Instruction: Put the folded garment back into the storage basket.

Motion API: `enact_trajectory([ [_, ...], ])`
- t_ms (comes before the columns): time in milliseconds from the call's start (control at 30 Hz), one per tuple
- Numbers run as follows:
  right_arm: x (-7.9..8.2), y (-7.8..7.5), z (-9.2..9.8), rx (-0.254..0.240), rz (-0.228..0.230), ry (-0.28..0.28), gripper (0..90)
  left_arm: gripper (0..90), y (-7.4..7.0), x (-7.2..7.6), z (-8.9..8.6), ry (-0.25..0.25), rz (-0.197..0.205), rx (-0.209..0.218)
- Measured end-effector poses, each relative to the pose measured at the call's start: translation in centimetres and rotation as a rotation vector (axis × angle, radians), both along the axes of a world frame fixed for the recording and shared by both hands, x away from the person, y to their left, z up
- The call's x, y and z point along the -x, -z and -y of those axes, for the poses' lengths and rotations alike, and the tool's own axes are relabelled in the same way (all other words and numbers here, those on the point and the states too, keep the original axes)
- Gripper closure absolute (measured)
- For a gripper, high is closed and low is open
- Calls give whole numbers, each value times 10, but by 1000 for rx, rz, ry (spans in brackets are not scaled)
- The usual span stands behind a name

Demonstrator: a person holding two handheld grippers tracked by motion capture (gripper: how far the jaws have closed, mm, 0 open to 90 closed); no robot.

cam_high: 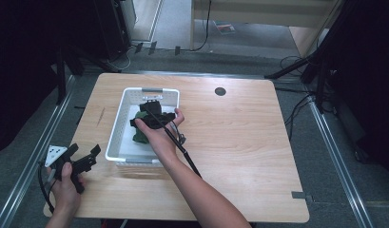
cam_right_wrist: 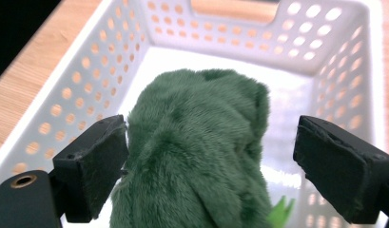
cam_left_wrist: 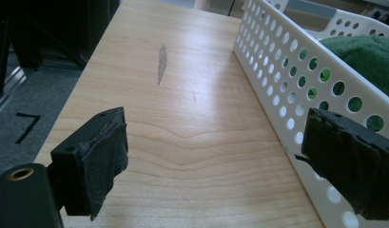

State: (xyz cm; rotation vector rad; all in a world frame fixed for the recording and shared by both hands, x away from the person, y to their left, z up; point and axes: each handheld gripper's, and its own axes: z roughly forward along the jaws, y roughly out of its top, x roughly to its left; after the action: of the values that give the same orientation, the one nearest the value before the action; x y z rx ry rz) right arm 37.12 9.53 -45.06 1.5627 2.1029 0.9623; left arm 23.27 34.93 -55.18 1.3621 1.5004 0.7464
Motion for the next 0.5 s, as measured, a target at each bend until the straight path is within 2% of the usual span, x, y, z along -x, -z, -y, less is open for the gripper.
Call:
enact_trajectory([
  [167, 6, -10, 13, -13, 39, -9, 114, 93, 0, 0, 0, 0, 0, 0],
  [200, 9, -15, 21, -20, 54, -12, 117, 93, 0, 0, 0, 1, 2, -2],
  [267, 10, -16, 24, -23, 58, -13, 117, 93, 0, 0, 0, 2, 0, -3],
  [333, 15, -22, 35, -32, 89, -24, 117, 92, 0, 0, 0, 1, 0, -4],
  [400, 16, -23, 38, -33, 95, -24, 117, 93, 0, 0, 0, 1, 0, -4],
  [500, 18, -27, 53, -47, 116, -24, 117, 93, 0, 0, 0, 1, -1, -5],
])
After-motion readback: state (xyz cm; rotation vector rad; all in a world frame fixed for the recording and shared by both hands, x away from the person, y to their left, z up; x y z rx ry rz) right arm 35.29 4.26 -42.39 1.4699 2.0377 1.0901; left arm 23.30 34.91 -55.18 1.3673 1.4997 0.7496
